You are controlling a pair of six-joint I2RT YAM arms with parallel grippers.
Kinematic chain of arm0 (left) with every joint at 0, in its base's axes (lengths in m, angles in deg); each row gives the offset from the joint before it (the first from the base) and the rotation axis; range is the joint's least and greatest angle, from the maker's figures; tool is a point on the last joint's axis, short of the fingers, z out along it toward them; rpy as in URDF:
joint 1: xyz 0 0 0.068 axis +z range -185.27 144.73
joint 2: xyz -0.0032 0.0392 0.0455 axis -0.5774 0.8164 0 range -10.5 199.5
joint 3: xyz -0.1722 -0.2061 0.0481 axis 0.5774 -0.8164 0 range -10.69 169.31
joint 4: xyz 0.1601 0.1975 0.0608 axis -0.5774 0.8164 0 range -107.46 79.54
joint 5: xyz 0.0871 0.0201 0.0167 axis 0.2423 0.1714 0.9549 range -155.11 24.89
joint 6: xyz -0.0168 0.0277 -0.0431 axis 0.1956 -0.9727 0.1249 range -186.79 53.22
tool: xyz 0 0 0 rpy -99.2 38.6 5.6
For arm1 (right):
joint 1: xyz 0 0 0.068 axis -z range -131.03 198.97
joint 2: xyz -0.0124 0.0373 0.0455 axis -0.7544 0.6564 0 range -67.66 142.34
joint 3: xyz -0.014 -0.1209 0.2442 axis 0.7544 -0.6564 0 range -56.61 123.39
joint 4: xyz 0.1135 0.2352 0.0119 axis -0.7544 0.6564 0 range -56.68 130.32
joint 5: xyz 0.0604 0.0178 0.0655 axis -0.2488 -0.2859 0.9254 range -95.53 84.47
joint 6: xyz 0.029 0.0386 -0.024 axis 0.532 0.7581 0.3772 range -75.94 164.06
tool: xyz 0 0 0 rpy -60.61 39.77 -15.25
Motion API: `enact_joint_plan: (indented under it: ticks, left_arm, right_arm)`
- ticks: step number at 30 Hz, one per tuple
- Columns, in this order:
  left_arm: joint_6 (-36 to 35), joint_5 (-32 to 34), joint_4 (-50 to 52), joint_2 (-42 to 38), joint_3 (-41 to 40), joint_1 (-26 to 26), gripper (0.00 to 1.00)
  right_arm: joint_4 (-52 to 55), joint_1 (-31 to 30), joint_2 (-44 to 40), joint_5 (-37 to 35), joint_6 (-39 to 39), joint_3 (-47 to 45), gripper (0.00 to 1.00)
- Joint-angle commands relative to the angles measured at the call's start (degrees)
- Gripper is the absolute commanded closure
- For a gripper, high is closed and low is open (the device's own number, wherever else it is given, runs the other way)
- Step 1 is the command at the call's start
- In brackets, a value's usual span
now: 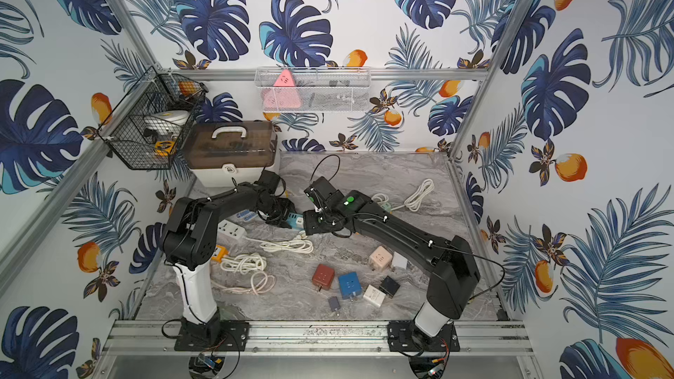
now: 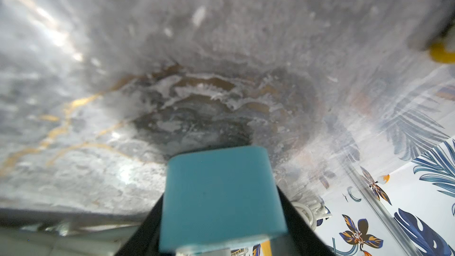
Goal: Pull the plug off the socket
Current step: Place the plug at the center of the board, then remove the plug from the socket, then place the socket at the center of the board.
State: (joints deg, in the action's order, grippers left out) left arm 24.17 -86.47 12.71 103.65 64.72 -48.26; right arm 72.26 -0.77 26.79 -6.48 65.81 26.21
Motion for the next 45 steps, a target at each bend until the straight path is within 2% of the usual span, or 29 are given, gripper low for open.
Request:
enact_joint_plan:
  ticks: [1,3,7,11,14,20,26,32,36,39,43,45]
  left_arm:
    - [-2.98,6.61,7.61,1.05,-0.93,0.25,1.00]
    - [-2.98,6.27,7.44,0.99,-0.97,0.24,1.00]
    - [-3.66,6.25,8.35,1.43,-0.20,0.23,1.00]
    - [-3.95,5.82,8.76,1.60,0.12,0.20,1.00]
    - [-4.34,5.72,9.17,1.95,0.38,0.17,1.00]
    - [-5.13,5.63,10.11,2.20,0.90,0.31,1.00]
    - [-5.25,5.54,10.16,2.65,1.53,0.29,1.00]
    - [-5.61,5.76,10.83,3.01,2.58,0.28,1.00]
    - [-5.79,6.00,11.22,3.10,3.00,0.31,1.00]
    - [-5.90,6.03,11.39,3.19,3.16,0.26,1.00]
    - [-5.79,5.94,11.22,3.27,2.86,0.27,1.00]
    - [-5.62,5.82,10.98,3.36,2.73,0.29,1.00]
  right_arm:
    - [-10.54,0.13,2.78,-4.38,-20.66,0.09,0.44]
    - [-13.35,0.06,4.44,-4.19,-26.70,-0.47,0.47]
    - [-26.21,0.14,4.99,-3.07,-39.31,-8.03,0.50]
    - [-33.52,0.44,8.12,-2.57,-46.08,-10.57,0.51]
    - [-32.59,1.24,12.20,-1.35,-46.19,-7.92,0.51]
    - [-28.77,2.96,18.37,6.03,-45.14,-2.51,0.48]
    - [-27.98,3.37,19.77,6.18,-45.04,-2.58,0.49]
    - [-26.68,3.42,21.39,4.22,-45.24,-1.29,0.58]
    - [-26.03,3.42,23.91,3.32,-44.96,-0.29,0.59]
    - [-26.56,3.35,23.78,3.18,-45.40,-0.15,0.66]
    - [-24.99,3.21,23.58,3.64,-47.14,1.10,0.87]
    - [-24.93,3.08,22.60,3.65,-48.02,0.96,0.93]
